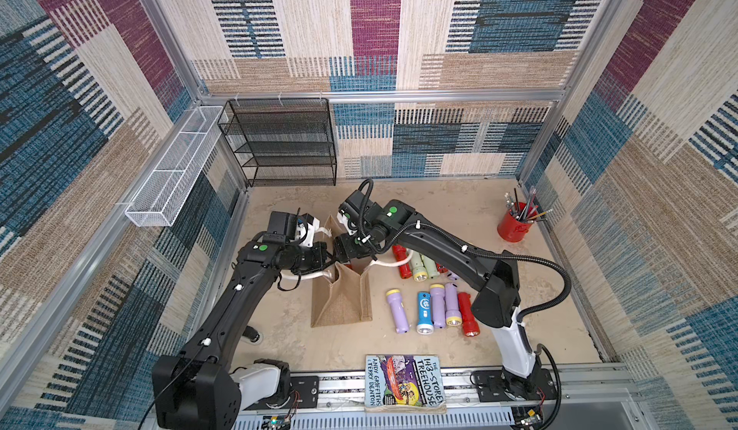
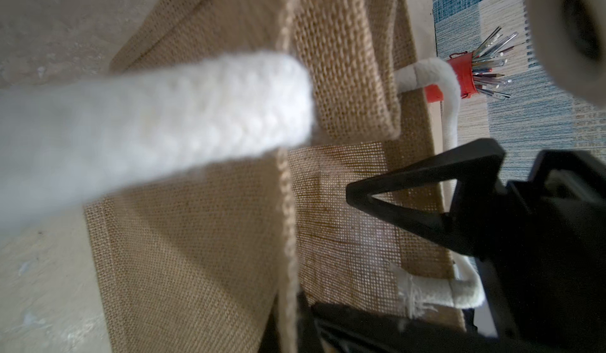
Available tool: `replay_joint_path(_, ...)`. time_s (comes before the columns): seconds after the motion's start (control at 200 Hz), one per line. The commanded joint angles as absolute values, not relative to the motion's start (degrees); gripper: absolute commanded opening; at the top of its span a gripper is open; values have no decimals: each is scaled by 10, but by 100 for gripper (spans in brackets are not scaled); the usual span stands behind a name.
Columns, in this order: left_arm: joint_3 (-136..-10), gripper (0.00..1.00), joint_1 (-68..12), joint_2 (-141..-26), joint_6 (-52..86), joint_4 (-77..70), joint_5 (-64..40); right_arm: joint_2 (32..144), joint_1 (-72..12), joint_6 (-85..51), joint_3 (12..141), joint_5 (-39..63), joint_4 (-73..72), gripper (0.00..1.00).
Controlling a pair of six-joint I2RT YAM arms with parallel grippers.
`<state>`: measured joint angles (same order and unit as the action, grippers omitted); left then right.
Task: Put the flashlights into the tote bags
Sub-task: Place the flashlight in the canvas bag, then adjust the canvas bag at the center of the board.
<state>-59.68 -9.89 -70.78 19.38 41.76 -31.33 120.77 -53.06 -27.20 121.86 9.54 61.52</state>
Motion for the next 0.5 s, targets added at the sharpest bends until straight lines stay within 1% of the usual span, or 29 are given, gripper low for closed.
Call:
replay_joint_path(0.0, -595, 2, -98, -715, 188, 390, -327, 1195, -533, -262, 1200, 113, 593, 78)
replay_joint_path(0.165, -595, 2, -98, -717, 186, 388, -327, 1187, -533, -258, 1201, 102, 592, 77)
replay_joint_path(0.376, -597, 2, -97, -717, 181, 391, -321, 1180, -533, -236, 1306, 34, 618, 77)
replay_joint_path(0.496, -599, 2, -93, -714, 178, 392, -321, 1170, -532, -232, 1329, 5, 623, 77)
